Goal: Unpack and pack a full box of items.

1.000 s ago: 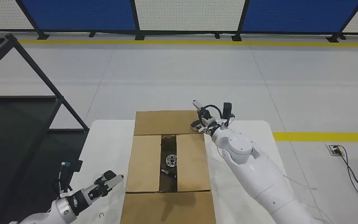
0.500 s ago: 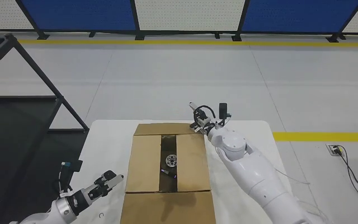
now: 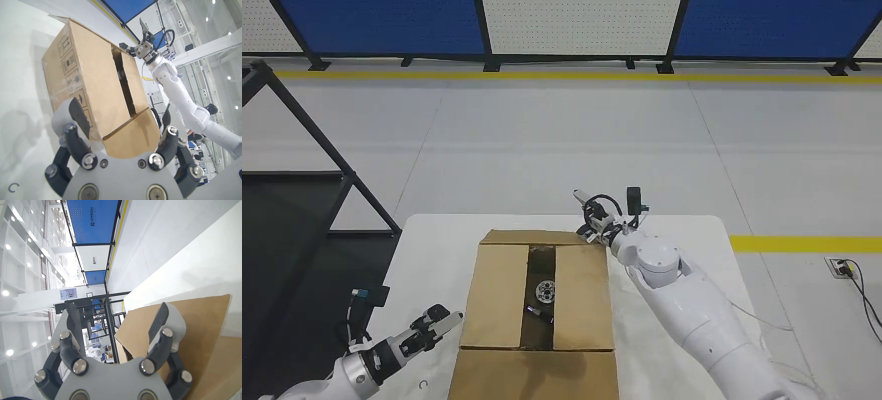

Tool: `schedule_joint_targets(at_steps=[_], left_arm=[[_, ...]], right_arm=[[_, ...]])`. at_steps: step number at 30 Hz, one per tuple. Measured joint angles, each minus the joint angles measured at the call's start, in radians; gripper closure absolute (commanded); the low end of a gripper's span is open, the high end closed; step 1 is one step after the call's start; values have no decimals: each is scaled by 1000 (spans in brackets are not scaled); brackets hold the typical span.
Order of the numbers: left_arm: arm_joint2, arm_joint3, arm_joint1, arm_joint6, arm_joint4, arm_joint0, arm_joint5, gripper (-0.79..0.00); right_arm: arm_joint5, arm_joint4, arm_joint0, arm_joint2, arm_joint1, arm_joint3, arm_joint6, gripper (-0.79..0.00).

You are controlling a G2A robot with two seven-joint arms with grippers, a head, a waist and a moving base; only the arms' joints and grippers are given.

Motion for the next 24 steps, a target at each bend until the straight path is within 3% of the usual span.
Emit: schedule_joint_targets(at_steps=[10, 18, 24], left_arm=[[0, 0, 0, 0, 0, 0, 0, -785], [-10, 32, 3, 51, 10, -15, 18, -785], [-24, 78, 6, 72, 16, -32, 41, -785]], right_arm=[[-82, -7, -90, 96, 35, -184, 143, -785], [6, -89, -205, 136, 74, -452, 346, -785], [68, -128, -275, 183, 102, -546, 463, -785]])
